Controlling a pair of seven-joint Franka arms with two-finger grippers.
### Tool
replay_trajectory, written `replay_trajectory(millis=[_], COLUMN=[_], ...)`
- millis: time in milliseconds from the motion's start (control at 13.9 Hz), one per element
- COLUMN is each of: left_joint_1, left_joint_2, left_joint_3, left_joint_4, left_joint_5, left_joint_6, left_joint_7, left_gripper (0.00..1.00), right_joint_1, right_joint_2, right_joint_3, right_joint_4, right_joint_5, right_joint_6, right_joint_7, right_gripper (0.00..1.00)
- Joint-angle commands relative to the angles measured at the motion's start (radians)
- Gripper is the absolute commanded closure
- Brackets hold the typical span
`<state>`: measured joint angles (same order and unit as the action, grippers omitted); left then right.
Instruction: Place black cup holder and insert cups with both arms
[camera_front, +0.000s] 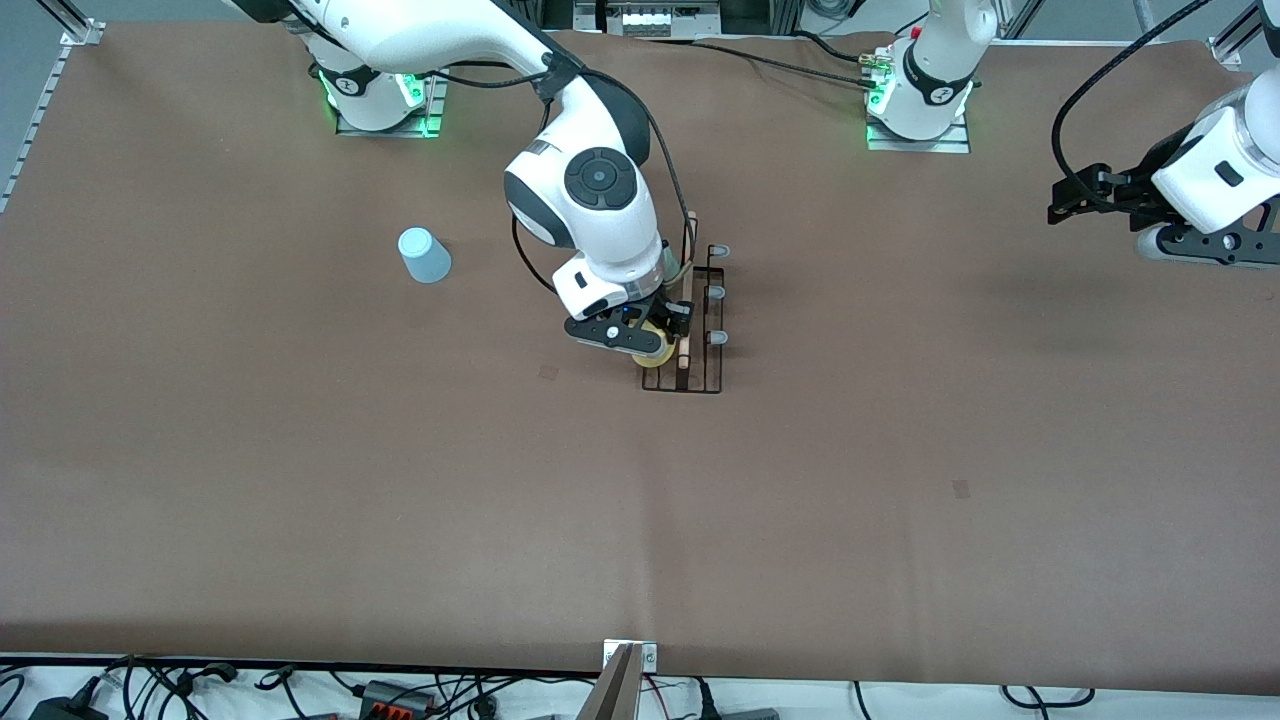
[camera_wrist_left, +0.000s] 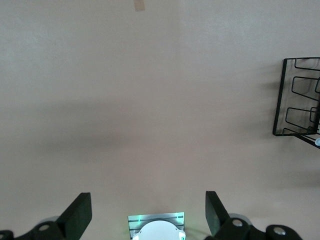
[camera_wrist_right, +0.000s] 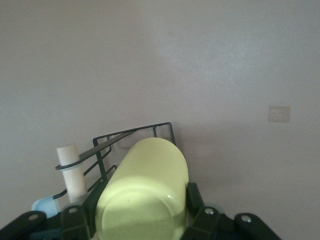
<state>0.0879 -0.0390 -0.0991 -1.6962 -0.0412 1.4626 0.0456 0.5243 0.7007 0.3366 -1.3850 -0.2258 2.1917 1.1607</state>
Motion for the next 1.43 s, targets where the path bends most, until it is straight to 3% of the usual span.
replay_trajectory(millis=[0,72,143,502,789,932,1148,1363], left_joint_1=[0.012,0.012,0.012,0.012,0.012,0.009,0.01,0.01], left_joint_2=[-0.004,-0.004,-0.004,-0.004,-0.001,0.004,0.004,0.004], left_joint_3=[-0.008,-0.008,-0.008,-0.008,-0.008,-0.008,-0.008,-0.008], left_joint_4=[0.007,0.007,0.007,0.007,0.007,0.021,0.02,0.02], left_joint_5=[-0.009,-0.009,-0.009,-0.009,-0.009,-0.008,-0.008,-0.008], left_joint_6=[-0.008,-0.008,-0.008,-0.01,-0.01,-0.005,-0.007,-0.008], left_joint_7=[0.01,0.01,0.01,0.01,0.011,0.013,0.019,0.019], left_gripper=[0.0,0.0,0.0,0.0,0.0,0.0,0.0,0.0], right_joint_1=[0.011,0.01,0.003,-0.136,-0.364,-0.513,-0.68,-0.751], right_joint_2=[0.017,0.011,0.0,-0.186,-0.404,-0.481,-0.546,-0.602], right_joint_3=[-0.008,-0.01,-0.01,-0.005,-0.004,-0.004,-0.01,-0.056], right_joint_4=[0.024,0.024,0.024,-0.026,-0.129,-0.128,-0.124,-0.124], right_joint_5=[-0.024,-0.023,-0.021,0.0,0.123,0.129,0.132,0.132], right_joint_6=[-0.001,-0.001,-0.007,-0.148,-0.321,-0.455,-0.552,-0.619], right_joint_7=[0.013,0.01,0.004,-0.073,-0.414,-0.632,-0.867,-0.918], right_gripper=[0.18,0.02,0.0,0.0,0.0,0.0,0.0,0.0])
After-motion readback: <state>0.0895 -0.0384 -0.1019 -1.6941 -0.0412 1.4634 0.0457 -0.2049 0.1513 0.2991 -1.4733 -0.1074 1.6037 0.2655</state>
